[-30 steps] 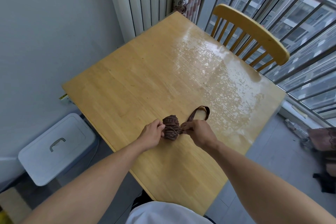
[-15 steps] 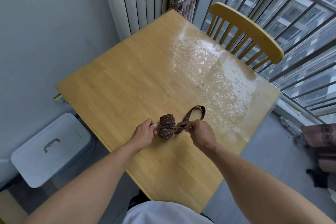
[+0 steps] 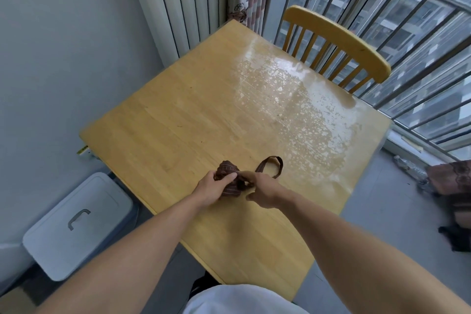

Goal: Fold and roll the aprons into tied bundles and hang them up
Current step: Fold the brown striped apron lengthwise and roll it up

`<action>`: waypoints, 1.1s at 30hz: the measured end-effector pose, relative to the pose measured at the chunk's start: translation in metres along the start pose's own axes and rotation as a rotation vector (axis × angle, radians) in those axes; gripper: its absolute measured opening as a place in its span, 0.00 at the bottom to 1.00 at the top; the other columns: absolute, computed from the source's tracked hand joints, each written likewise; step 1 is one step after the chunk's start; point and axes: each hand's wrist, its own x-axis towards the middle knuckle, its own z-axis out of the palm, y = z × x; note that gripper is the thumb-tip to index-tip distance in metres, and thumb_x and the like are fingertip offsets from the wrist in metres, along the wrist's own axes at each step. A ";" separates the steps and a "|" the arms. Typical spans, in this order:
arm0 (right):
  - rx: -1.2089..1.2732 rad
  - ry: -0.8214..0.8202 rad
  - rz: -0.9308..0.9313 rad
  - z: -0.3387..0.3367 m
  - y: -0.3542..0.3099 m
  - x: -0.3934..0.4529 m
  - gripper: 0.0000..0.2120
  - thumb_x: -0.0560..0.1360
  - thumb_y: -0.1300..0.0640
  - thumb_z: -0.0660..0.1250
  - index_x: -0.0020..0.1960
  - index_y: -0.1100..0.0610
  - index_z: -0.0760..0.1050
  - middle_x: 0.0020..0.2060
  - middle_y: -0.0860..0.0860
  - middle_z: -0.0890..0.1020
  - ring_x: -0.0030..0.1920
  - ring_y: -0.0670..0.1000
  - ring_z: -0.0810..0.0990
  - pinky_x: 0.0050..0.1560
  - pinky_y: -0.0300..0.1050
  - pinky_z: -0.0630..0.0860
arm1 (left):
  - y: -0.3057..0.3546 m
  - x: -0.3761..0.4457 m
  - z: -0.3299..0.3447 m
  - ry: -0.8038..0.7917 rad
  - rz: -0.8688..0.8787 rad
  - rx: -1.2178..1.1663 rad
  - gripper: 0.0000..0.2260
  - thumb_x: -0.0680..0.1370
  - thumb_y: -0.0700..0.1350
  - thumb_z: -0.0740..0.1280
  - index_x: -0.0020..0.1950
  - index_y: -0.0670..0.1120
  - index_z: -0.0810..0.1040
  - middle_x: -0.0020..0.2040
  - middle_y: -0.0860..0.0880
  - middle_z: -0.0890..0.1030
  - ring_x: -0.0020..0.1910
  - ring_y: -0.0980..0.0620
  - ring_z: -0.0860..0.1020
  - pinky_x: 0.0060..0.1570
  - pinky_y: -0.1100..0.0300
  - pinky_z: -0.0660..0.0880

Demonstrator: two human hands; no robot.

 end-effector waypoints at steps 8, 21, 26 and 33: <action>0.218 0.157 0.074 -0.002 0.024 -0.029 0.37 0.75 0.58 0.75 0.79 0.56 0.63 0.69 0.54 0.76 0.64 0.57 0.78 0.53 0.37 0.72 | 0.009 0.007 0.006 -0.186 0.048 -0.250 0.17 0.75 0.49 0.77 0.61 0.45 0.82 0.55 0.44 0.86 0.53 0.45 0.85 0.59 0.44 0.81; 0.437 0.293 0.299 -0.019 0.168 -0.226 0.15 0.76 0.41 0.73 0.44 0.54 0.84 0.39 0.51 0.81 0.42 0.50 0.76 0.40 0.44 0.66 | 0.084 -0.088 0.127 -0.422 0.313 -0.045 0.08 0.82 0.41 0.68 0.61 0.44 0.80 0.51 0.45 0.86 0.49 0.47 0.83 0.47 0.54 0.77; 0.971 0.369 0.306 0.003 0.257 -0.363 0.22 0.72 0.41 0.74 0.49 0.61 0.86 0.53 0.58 0.86 0.57 0.53 0.82 0.72 0.52 0.71 | 0.095 -0.157 0.216 -0.537 0.295 -0.123 0.06 0.83 0.44 0.64 0.53 0.51 0.80 0.45 0.51 0.85 0.45 0.52 0.81 0.48 0.54 0.69; 1.610 0.770 0.161 0.019 0.322 -0.538 0.10 0.71 0.49 0.75 0.44 0.57 0.82 0.34 0.51 0.68 0.38 0.50 0.76 0.54 0.49 0.82 | 0.110 -0.229 0.337 -0.670 0.289 -0.081 0.09 0.80 0.48 0.67 0.58 0.46 0.79 0.52 0.46 0.85 0.50 0.50 0.82 0.52 0.55 0.72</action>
